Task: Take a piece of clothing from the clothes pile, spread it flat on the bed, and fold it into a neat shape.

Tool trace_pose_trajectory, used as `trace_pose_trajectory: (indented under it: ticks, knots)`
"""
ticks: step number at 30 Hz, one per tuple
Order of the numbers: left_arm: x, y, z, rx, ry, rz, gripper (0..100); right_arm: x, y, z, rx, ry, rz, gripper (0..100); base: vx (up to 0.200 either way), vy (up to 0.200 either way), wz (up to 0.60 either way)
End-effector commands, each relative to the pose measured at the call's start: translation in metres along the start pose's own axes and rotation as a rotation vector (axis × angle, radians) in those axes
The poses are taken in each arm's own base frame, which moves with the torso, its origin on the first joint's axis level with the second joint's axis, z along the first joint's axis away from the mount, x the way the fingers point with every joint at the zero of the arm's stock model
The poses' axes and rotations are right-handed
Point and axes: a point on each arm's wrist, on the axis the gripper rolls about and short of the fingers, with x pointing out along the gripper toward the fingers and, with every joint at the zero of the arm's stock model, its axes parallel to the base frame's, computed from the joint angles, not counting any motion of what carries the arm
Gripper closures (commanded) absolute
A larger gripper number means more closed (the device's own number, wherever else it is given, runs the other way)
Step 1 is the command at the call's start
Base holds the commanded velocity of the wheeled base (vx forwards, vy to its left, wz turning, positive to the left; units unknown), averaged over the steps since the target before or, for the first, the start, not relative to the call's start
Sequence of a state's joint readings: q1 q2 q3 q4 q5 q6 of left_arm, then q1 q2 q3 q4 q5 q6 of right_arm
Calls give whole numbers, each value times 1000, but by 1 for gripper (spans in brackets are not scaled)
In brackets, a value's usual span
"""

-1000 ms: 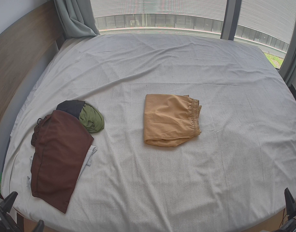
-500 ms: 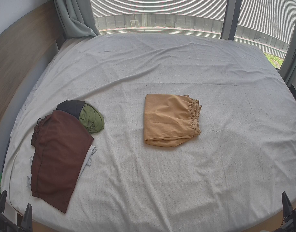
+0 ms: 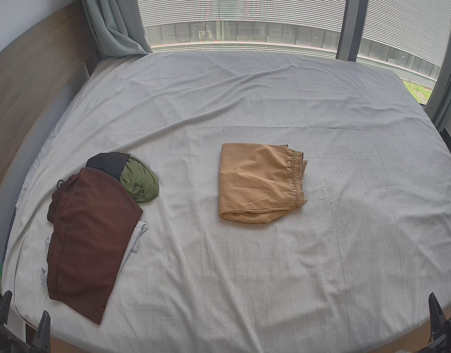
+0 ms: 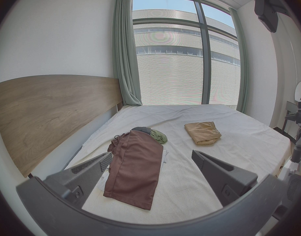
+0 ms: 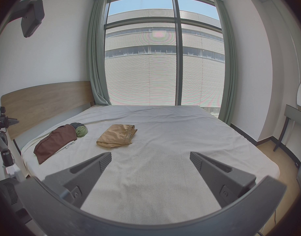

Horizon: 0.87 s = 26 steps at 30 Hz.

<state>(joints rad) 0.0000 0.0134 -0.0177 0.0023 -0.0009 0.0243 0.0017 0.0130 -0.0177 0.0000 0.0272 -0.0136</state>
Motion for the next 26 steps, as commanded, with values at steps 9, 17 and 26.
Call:
trace_pose_trajectory:
  ticks: [9,17,26]
  knots:
    - [0,0,-4,2,0,-7,0,1,0,-5,6,20,0,0,0,0,0]
    - [0,0,-4,-6,2,-4,0,1,0,-5,5,20,4,0,0,0,0]
    - [0,0,-4,-6,2,-4,0,1,0,-5,6,18,3,0,0,0,0]
